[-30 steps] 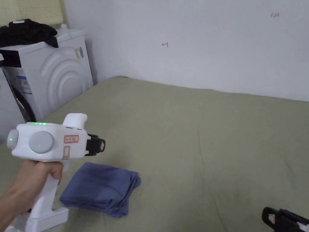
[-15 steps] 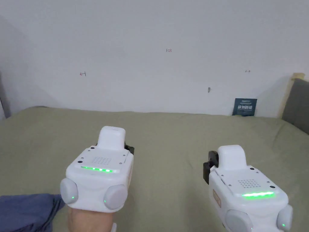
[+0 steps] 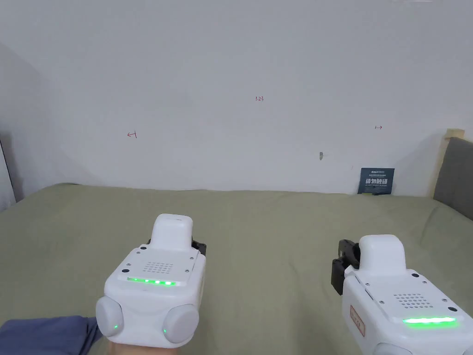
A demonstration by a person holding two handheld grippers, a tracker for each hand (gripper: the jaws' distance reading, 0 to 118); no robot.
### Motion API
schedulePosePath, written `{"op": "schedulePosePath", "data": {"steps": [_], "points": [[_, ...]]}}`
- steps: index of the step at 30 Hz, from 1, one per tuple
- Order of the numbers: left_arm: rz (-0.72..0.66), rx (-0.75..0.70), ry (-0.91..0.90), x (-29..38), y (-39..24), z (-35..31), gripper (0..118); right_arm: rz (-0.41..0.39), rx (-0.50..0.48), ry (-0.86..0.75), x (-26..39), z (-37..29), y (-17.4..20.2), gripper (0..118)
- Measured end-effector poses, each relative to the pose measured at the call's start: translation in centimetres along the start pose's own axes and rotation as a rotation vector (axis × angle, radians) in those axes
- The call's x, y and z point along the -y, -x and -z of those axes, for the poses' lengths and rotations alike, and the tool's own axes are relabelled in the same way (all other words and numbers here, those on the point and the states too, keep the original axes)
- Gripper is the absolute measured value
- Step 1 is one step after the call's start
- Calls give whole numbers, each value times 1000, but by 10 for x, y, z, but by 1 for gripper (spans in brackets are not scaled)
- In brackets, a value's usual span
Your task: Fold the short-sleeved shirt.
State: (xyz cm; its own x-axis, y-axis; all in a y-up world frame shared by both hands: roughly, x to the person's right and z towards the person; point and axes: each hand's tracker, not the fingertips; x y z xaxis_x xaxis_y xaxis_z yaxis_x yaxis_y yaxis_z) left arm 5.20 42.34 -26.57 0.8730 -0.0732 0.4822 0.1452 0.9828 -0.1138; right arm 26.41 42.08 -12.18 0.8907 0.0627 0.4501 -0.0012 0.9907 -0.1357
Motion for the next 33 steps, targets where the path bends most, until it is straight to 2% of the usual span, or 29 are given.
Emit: {"op": "schedulePosePath", "data": {"steps": [1, 2, 3, 4, 5, 6, 7, 8, 14, 20, 27, 33], "points": [[-3, 2, 1, -1, 0, -1, 1, 3, 4, -6, 0, -1, 0, 3], [-12, 4, -1, -2, 1, -2, 12, 10, 12, -25, 1, -2, -1, 8], [-18, 5, -2, -2, 4, 0, 55, 12, 14, -44, 1, -3, -2, 38], [-21, -4, -1, -2, 5, 0, 97, 6, 27, -41, 0, -1, -1, 80], [-25, -11, 7, -2, 6, 2, 118, 0, 23, -23, -2, 2, -3, 116], [-20, -8, 61, 5, 6, -1, 118, 11, 29, 10, -2, 3, -3, 118], [-16, -14, -29, -5, 7, 3, 118, 4, -6, -53, 1, 4, -7, 118], [-8, -23, -32, -7, 5, 5, 118, 4, 10, -33, 0, 5, -6, 118], [-7, -5, 57, -7, 18, -7, 118, -4, 12, -20, 3, 7, -8, 118], [14, -31, 32, -13, 8, -15, 118, 15, 13, -16, -2, 0, -10, 118], [11, -1, 31, -22, 9, -20, 118, -5, 9, -28, -6, -3, -9, 118], [41, -68, 28, -24, 5, -17, 118, 11, 1, -23, -9, -5, -8, 118]]}}
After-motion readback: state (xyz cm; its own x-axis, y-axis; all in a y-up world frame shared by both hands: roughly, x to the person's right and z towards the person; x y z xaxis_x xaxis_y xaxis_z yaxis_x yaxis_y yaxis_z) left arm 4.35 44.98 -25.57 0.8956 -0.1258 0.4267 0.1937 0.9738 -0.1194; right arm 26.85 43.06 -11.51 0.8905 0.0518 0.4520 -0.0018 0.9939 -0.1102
